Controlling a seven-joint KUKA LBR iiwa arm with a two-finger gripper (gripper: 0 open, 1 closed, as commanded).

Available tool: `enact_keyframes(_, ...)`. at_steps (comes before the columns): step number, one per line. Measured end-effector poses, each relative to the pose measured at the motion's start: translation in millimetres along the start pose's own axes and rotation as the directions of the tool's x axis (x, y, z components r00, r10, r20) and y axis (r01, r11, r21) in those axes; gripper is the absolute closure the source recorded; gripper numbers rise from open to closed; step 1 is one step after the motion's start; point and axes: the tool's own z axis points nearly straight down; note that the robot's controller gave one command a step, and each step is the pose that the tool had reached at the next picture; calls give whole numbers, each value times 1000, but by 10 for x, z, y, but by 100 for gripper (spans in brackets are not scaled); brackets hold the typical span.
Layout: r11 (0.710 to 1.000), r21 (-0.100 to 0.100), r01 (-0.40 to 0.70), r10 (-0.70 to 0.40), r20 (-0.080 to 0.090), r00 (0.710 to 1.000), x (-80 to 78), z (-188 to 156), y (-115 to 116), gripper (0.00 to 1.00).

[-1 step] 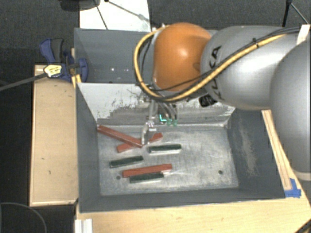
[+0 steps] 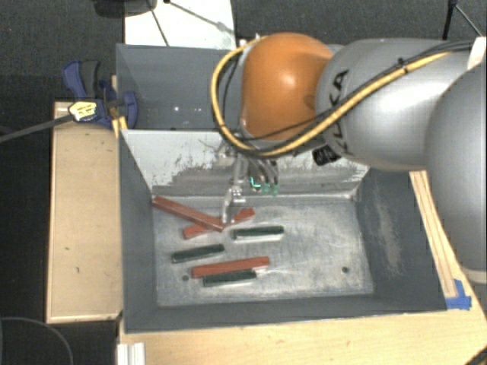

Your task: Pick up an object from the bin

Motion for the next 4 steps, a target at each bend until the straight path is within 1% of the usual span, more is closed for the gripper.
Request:
enact_keyframes(1, 1000, -1, -6, 6, 5, 1000, 159, 505, -74, 0)
enact_keyframes(2, 985, -1, 173, -173, -4, 985, 171, 1211, -27, 100)
enact_keyframes(3, 985, -2, 172, -172, -4, 985, 171, 1211, -26, 100)
enact_keyframes(4, 989, 1, 151, -151, 2, 988, 24, -244, -43, 100)
